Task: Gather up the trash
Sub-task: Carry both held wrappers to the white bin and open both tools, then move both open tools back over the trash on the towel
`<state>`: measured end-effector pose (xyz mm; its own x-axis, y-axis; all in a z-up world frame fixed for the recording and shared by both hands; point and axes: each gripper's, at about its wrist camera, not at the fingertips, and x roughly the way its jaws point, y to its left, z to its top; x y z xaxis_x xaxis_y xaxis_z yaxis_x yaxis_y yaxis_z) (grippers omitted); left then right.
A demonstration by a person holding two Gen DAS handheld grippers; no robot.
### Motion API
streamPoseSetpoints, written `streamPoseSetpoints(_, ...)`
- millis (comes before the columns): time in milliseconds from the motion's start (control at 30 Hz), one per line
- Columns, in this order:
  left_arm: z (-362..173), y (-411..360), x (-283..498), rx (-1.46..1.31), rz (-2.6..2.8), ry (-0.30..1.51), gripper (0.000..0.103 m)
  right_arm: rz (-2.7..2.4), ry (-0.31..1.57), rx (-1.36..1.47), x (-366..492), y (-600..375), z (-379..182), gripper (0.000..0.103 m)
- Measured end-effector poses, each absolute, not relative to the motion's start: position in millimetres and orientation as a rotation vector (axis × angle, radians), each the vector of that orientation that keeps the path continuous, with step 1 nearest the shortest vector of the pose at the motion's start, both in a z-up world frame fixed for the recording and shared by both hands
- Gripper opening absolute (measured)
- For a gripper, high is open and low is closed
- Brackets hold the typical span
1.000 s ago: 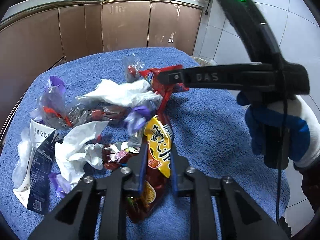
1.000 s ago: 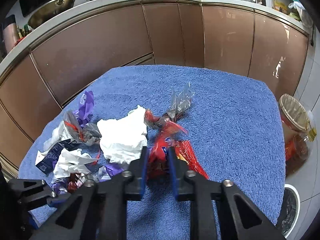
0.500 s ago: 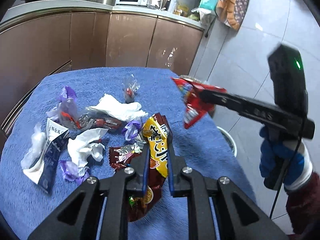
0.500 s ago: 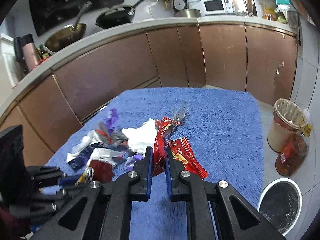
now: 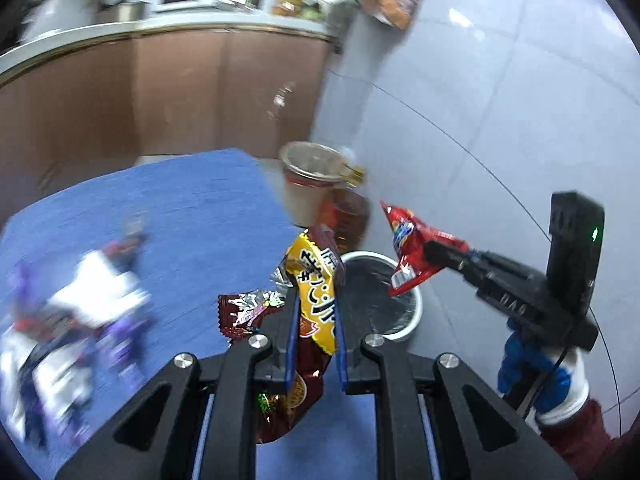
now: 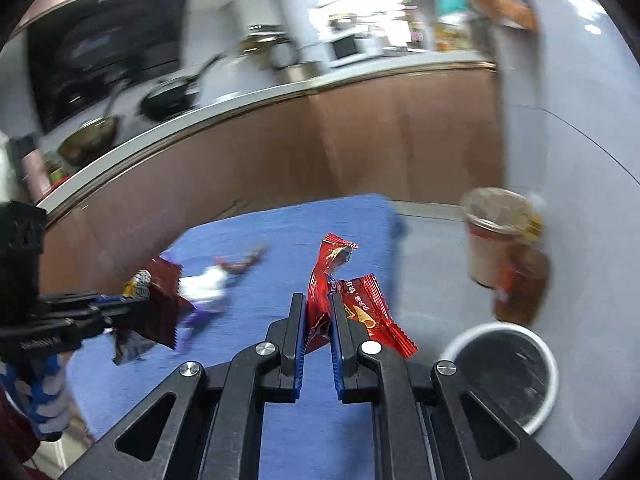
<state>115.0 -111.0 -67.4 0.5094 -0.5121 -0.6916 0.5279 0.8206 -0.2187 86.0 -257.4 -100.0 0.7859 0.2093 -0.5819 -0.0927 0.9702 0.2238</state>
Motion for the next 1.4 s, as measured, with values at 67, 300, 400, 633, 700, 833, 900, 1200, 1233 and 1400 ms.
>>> streamPoseSetpoints(67, -78.7, -147.4, 136.8, 0.041, -0.67, 0.858, 0.014, 0.076, 0.663, 0.23, 87.1, -291.0, -116.2, 0.011)
streamPoseSetpoints(300, -135.1, -262.6, 208.6, 0.069, -0.778, 0.991, 0.014, -0.133, 0.75, 0.29, 102.9, -369.5, -178.0, 0.011)
streamPoseSetpoints(400, -162.8, -303.8, 234.7, 0.086, -0.799, 1.034, 0.014, -0.174, 0.793, 0.314, 115.2, -393.0, -202.7, 0.011)
streamPoseSetpoints(633, -215.1, -350.3, 257.7, 0.069, -0.874, 1.166, 0.018, -0.246, 0.871, 0.357, 129.4, -426.3, -248.0, 0.017)
streamPoseSetpoints(700, -229.7, -358.3, 264.6, 0.056, -0.871, 1.197, 0.024, -0.257, 0.884, 0.367, 130.4, -432.6, -255.1, 0.018)
streamPoseSetpoints(833, -248.9, -365.7, 272.3, 0.022, -0.858, 1.244, 0.029, -0.289, 0.917, 0.375, 133.6, -442.6, -269.8, 0.028)
streamPoseSetpoints(900, -251.2, -366.7, 272.9, 0.001, -0.865, 1.26, 0.031, -0.3, 0.921, 0.378, 132.0, -444.1, -271.1, 0.035)
streamPoseSetpoints(1200, -209.5, -336.5, 251.2, -0.032, -0.9, 1.184, 0.033, -0.322, 0.89, 0.393, 113.2, -436.2, -253.2, 0.044)
streamPoseSetpoints(1233, -201.5, -330.6, 246.5, -0.032, -0.903, 1.17, 0.033, -0.316, 0.879, 0.391, 110.7, -431.3, -246.6, 0.044)
streamPoseSetpoints(1400, -149.2, -288.6, 215.9, -0.003, -0.894, 1.035, 0.033, -0.277, 0.802, 0.354, 100.8, -402.1, -203.6, 0.044)
